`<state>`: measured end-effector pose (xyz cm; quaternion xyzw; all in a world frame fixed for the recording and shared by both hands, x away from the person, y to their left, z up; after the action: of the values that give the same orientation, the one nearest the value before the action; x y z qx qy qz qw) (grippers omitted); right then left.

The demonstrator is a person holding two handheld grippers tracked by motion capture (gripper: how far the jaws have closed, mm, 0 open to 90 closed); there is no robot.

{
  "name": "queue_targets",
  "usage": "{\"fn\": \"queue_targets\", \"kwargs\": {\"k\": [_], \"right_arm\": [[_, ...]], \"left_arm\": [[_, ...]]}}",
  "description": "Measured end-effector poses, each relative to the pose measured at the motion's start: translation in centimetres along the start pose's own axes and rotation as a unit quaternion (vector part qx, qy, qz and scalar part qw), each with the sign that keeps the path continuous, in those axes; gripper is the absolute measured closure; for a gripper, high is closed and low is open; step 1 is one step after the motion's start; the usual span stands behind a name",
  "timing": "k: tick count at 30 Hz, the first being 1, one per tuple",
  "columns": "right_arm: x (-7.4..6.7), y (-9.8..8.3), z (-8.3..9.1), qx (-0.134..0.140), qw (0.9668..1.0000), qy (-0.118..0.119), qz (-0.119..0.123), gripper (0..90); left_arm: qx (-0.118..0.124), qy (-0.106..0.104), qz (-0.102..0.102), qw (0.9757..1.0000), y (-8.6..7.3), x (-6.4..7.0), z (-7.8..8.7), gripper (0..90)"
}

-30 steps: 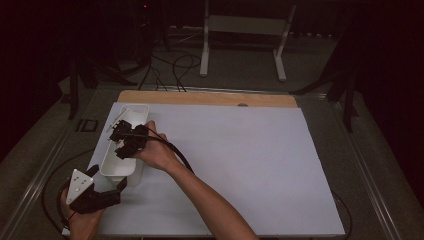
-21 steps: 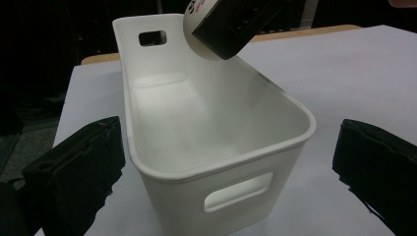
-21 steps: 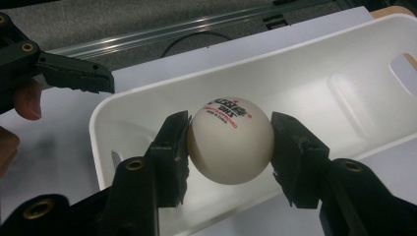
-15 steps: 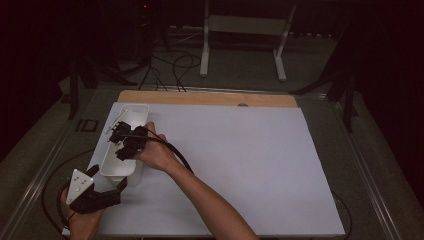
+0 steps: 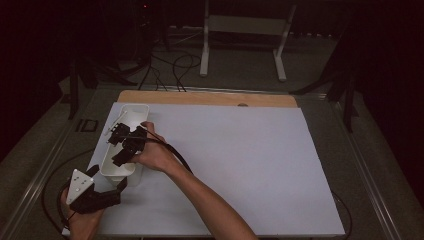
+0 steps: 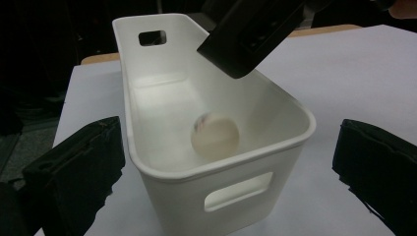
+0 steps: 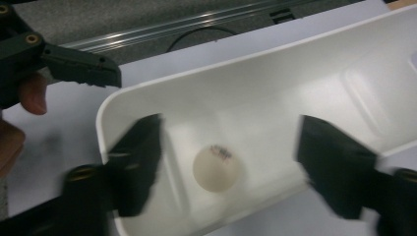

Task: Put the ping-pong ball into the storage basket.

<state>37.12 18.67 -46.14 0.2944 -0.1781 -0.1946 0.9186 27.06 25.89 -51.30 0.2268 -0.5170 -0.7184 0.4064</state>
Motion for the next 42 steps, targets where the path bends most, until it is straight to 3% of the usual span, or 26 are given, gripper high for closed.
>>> {"fn": "queue_targets", "kwargs": {"k": [4,28,42], "right_arm": [[0.2,-0.1,0.0,-0.001,1.0,-0.004,-0.005,11.7],[1.4,-0.7,1.2,0.005,0.9998,-0.009,-0.017,10.9],[3.0,-1.8,2.6,0.009,0.9994,-0.022,-0.026,10.8]], "left_arm": [[-0.002,0.0,-0.001,1.0,0.0,0.0,-0.1,0.0],[-0.003,0.0,-0.001,1.0,-0.1,0.1,-0.2,0.0],[-0.005,0.0,-0.001,1.0,-0.1,0.1,-0.2,0.0]]}}
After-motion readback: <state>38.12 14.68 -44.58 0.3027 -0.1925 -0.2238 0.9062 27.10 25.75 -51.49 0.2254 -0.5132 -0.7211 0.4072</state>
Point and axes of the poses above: each handheld gripper's, and its own axes: z roughly backward along the jaws, y roughly out of its top, x roughly to its right, the point moved 7 cm from there along -z, roughly forward along the jaws, and after that the axes turned 14 degrees about -y, right-handed, at the moved point
